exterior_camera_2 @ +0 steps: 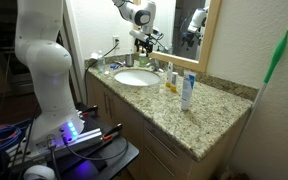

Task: Open the tap

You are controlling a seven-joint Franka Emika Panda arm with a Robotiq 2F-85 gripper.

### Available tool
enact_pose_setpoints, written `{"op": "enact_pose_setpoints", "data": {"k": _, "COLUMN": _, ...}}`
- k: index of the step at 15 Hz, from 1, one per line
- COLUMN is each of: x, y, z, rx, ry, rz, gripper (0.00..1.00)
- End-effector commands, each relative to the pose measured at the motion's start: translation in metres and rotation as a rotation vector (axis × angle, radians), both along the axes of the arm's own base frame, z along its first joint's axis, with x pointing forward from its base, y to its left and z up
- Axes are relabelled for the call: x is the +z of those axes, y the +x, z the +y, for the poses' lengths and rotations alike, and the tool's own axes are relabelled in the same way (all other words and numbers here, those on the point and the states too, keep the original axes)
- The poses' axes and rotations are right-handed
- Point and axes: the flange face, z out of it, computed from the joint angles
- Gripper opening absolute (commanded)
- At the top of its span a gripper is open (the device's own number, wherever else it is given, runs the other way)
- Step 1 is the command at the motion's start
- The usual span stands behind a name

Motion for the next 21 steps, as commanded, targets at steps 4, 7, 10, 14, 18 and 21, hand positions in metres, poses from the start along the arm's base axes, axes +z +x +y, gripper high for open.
{"op": "enact_pose_setpoints", "data": {"k": 4, "x": -0.05, "y": 0.065, "z": 0.023, "rx": -0.202, "ry": -0.015, "rz": 0.056, "gripper": 1.0}}
{"op": "enact_pose_setpoints", "data": {"k": 7, "x": -0.05, "y": 0.097, "z": 0.026, "rx": -0.29, "ry": 0.006, "rz": -0.021, "gripper": 1.0}}
{"op": "enact_pose_setpoints", "data": {"k": 10, "x": -0.049, "y": 0.092, "z": 0.026, "rx": -0.283, "ry": 0.008, "rz": -0.019, "gripper": 1.0}}
{"op": "enact_pose_setpoints", "data": {"k": 14, "x": -0.057, "y": 0.105, "z": 0.026, "rx": -0.291, "ry": 0.025, "rz": -0.035, "gripper": 1.0}}
{"op": "enact_pose_setpoints", "data": {"k": 18, "x": -0.06, "y": 0.107, "z": 0.027, "rx": -0.29, "ry": 0.016, "rz": -0.041, "gripper": 0.66}}
{"op": "enact_pose_setpoints", "data": {"k": 21, "x": -0.054, "y": 0.106, "z": 0.028, "rx": -0.292, "ry": 0.017, "rz": -0.057, "gripper": 0.46}}
